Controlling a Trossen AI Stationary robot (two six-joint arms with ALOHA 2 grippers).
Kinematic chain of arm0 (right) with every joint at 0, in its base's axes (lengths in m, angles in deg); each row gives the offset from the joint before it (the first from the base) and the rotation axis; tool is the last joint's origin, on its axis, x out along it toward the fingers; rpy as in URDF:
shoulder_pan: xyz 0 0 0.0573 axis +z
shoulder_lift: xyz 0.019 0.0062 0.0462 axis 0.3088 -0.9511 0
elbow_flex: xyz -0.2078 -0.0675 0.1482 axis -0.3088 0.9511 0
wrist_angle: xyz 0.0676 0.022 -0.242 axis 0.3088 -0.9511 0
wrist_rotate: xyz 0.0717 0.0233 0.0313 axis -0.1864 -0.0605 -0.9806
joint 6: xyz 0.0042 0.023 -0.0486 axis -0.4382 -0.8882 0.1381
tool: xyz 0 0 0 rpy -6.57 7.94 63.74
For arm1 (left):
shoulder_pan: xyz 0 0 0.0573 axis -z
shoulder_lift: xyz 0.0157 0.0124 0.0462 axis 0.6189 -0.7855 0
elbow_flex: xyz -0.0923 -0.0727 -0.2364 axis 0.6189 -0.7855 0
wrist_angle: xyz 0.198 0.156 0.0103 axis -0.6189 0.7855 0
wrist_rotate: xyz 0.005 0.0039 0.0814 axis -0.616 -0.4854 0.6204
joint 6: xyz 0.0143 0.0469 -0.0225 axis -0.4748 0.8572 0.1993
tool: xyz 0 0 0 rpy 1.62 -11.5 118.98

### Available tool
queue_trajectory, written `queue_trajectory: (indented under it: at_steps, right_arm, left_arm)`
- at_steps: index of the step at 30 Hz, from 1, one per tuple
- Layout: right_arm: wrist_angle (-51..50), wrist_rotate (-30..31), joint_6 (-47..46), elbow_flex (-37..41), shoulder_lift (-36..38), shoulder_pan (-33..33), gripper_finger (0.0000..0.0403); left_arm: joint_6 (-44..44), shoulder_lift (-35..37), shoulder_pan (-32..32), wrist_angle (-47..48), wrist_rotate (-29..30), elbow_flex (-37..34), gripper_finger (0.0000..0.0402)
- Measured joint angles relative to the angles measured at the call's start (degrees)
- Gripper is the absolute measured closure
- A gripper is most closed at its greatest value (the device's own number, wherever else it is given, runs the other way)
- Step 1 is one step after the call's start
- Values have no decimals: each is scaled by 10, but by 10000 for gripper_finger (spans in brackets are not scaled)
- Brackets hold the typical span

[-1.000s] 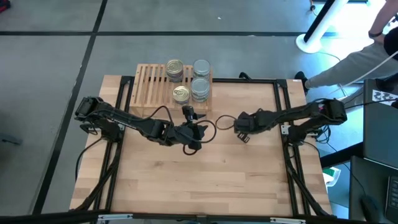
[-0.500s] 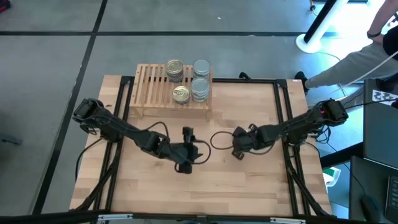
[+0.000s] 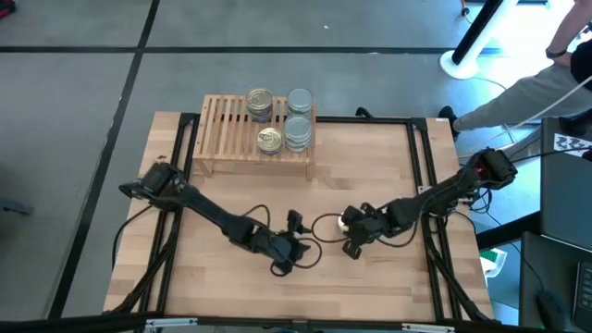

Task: Stack canned seafood by type on shelf
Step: Stack the blue tuna can on top of the bottom blue tuna can on the shelf

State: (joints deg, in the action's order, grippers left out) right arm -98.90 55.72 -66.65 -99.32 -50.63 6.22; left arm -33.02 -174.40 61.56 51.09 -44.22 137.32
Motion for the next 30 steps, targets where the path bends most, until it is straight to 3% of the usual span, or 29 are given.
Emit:
queue_trajectory:
  at_steps: [5,9,16,20,30]
  right_arm:
    - [-6,0,-3,0,-9,-1,389]
    - [-12,0,-2,0,-2,-2,389]
    - [-30,2,1,-9,27,-2,389]
    - [-74,3,40,-30,43,-2,389]
    - [-250,4,90,-57,94,13,389]
  left_arm:
    - [96,-60,-16,-135,0,0,164]
    - [138,-82,-32,-185,0,1,164]
    - [94,-84,-65,-192,-56,16,164]
    - [88,-84,-84,-188,-122,42,164]
    - [61,-93,-111,-188,-190,81,164]
